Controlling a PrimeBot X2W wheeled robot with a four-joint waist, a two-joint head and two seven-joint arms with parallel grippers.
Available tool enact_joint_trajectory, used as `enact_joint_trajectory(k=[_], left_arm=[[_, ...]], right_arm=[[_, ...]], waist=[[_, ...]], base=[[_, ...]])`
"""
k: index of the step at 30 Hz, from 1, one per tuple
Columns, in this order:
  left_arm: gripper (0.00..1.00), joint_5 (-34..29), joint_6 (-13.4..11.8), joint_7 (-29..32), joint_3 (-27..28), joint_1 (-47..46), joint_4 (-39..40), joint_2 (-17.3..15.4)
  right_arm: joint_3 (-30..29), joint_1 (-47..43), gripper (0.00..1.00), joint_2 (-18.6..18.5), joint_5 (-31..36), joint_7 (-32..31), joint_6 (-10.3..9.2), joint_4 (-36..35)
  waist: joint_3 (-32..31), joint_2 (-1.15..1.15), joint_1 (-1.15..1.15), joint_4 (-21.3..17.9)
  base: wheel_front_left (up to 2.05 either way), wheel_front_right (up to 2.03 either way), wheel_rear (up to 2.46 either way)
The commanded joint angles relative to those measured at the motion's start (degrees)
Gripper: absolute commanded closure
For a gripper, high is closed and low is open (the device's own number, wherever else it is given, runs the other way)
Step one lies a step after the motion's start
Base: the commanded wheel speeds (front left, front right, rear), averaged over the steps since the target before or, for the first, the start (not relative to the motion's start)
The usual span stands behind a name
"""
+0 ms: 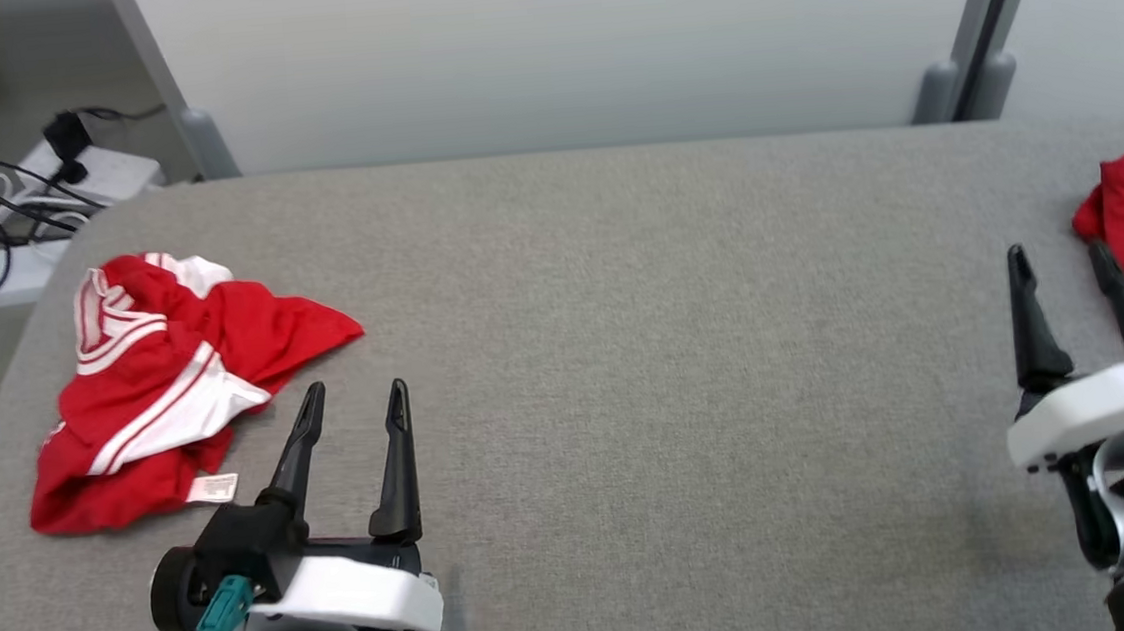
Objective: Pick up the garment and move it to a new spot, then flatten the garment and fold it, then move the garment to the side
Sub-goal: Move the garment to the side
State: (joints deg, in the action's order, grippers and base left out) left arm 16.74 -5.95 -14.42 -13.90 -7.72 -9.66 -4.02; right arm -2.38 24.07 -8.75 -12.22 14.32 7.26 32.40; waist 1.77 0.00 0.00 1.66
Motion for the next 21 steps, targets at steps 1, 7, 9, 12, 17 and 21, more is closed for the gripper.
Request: enact_joint_trajectory(k=[1,7,9,12,17,21], left_arm=[[0.00,-0.6,1.0,-0.6,2.8,-0.3,2.8,-0.3],[0.00,-2.5,3.4,-0.6,4.7,1.8,6.3,-0.1],[0.00,-3.1,4.6,-0.6,5.1,2.9,7.2,0.1],[0.00,-4.6,6.1,-0.6,6.1,4.9,7.6,0.4],[0.00,-6.4,6.8,-0.6,7.0,7.1,7.6,0.7],[0.00,-7.2,6.1,-0.6,7.6,7.9,7.2,1.0]], right_arm=[[2.2,-2.5,0.00,0.2,-0.2,0.7,0.23,-5.8],[4.1,-9.0,0.00,0.9,0.5,0.7,0.23,-14.7],[4.3,-11.4,0.00,1.0,0.9,0.7,0.23,-18.1],[5.8,-16.4,0.00,0.8,1.2,0.7,0.23,-23.9],[5.3,-22.9,0.00,1.5,1.9,0.7,0.23,-27.6],[3.7,-26.6,0.00,3.1,2.1,0.7,0.23,-28.6]], waist=[[-2.1,0.00,0.00,1.6],[-2.4,0.00,0.00,1.9],[-2.5,0.00,0.00,2.1],[-3.0,0.00,0.00,2.6],[-3.5,0.00,0.00,3.2],[-3.9,0.00,0.00,3.5]], base=[[0.00,0.00,0.00],[0.00,0.00,0.00],[0.00,0.00,0.00],[0.00,0.00,0.00],[0.00,0.00,0.00],[0.00,0.00,0.00]])
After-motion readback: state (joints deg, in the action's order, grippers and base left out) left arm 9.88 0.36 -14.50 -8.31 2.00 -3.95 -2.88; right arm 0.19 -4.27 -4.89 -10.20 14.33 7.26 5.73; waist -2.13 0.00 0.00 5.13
